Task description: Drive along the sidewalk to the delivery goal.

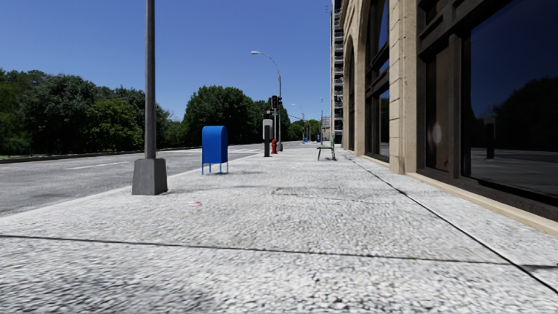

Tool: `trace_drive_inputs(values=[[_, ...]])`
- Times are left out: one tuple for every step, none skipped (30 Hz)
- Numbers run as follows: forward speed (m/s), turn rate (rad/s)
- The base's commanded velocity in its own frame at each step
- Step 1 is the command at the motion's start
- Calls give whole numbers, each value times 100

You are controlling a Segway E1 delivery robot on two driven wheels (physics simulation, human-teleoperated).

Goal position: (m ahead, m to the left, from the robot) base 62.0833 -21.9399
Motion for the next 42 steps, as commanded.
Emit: trace_drive_inputs(values=[[128,0],[128,0],[128,0],[128,0],[128,0],[128,0],[128,0],[128,0],[128,0],[128,0],[128,0],[128,0],[128,0],[128,0],[128,0],[128,0],[128,0],[128,0],[128,0],[128,0],[128,0],[128,0],[128,0],[128,0],[128,0],[128,0],[128,0],[128,0],[128,0],[128,0],[128,0],[128,0],[128,0],[128,0],[128,0],[128,0],[128,0],[128,0],[128,0],[128,0],[128,0],[128,0]])
